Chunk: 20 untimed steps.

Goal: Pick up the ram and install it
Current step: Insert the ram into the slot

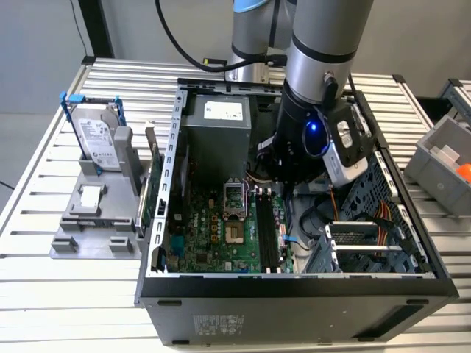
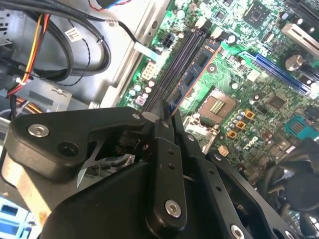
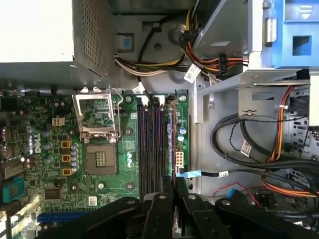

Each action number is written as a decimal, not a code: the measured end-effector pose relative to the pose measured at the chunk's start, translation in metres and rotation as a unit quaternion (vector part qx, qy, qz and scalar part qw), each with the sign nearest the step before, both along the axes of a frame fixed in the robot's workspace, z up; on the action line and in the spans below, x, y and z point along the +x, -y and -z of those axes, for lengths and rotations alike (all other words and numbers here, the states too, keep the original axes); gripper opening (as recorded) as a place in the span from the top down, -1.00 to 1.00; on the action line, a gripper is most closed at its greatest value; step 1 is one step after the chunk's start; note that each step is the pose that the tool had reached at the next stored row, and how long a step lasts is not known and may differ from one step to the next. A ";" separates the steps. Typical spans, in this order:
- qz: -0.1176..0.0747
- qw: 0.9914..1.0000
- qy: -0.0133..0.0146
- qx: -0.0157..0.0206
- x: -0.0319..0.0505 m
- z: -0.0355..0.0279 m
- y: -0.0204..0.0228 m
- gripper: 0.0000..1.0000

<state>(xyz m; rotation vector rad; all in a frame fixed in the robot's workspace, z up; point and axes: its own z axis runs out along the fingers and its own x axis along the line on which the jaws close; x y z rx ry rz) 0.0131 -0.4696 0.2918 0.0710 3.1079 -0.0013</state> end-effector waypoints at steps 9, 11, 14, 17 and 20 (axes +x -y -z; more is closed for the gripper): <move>-0.003 1.000 0.000 0.000 0.0000 0.0121 0.0000 1.00; -0.005 1.000 0.000 0.000 0.0000 0.0143 0.0000 1.00; -0.006 1.000 0.000 0.000 0.0000 0.0193 0.0000 1.00; -0.006 1.000 0.000 0.000 0.0000 0.0242 0.0000 1.00; -0.007 1.000 0.000 0.000 0.0000 0.0283 0.0000 1.00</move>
